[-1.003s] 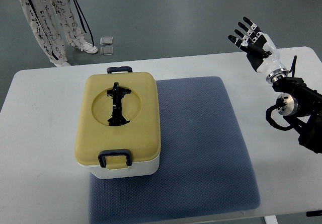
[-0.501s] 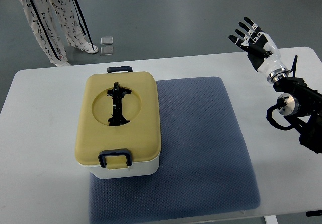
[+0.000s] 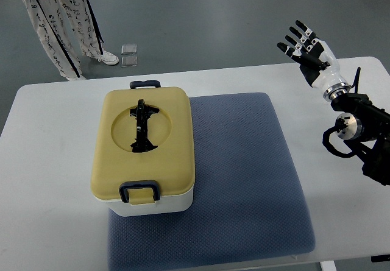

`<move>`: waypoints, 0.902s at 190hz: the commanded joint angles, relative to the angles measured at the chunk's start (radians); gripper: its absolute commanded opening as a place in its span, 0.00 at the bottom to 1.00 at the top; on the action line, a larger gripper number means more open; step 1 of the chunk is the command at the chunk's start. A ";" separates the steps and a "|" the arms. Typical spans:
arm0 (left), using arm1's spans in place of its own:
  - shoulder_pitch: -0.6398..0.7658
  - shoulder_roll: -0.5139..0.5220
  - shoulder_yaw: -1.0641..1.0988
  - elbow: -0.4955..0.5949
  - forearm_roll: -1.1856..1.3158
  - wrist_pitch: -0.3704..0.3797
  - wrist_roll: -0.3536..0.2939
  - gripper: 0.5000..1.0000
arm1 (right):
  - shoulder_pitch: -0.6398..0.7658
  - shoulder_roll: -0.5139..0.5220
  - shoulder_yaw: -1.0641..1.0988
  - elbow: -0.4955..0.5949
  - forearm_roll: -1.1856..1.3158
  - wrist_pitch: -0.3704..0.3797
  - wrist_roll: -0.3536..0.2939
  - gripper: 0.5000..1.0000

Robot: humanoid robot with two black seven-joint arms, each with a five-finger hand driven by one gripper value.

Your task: Open white storage box with right hand

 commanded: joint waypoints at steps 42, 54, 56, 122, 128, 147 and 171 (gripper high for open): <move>0.000 0.000 0.000 0.000 0.000 -0.001 0.000 1.00 | 0.003 -0.006 -0.005 0.000 -0.012 0.002 0.000 0.86; 0.000 0.000 0.000 0.000 0.000 -0.001 0.000 1.00 | 0.008 -0.011 -0.006 0.000 -0.015 0.002 -0.001 0.86; 0.000 0.000 0.000 0.000 0.000 -0.001 0.000 1.00 | 0.008 -0.011 -0.006 0.000 -0.017 0.002 -0.001 0.86; 0.000 0.000 0.000 0.000 0.000 0.000 0.000 1.00 | 0.133 -0.046 -0.026 0.017 -0.359 0.017 -0.008 0.86; 0.000 0.000 0.000 0.000 0.000 0.000 0.000 1.00 | 0.144 -0.055 -0.028 0.020 -0.410 0.019 -0.008 0.86; 0.000 0.000 0.000 0.000 0.000 0.000 0.000 1.00 | 0.187 -0.075 -0.034 0.042 -0.566 0.040 -0.008 0.86; 0.000 0.000 0.000 0.000 0.000 0.000 0.000 1.00 | 0.256 -0.092 -0.041 0.103 -0.758 0.082 -0.008 0.86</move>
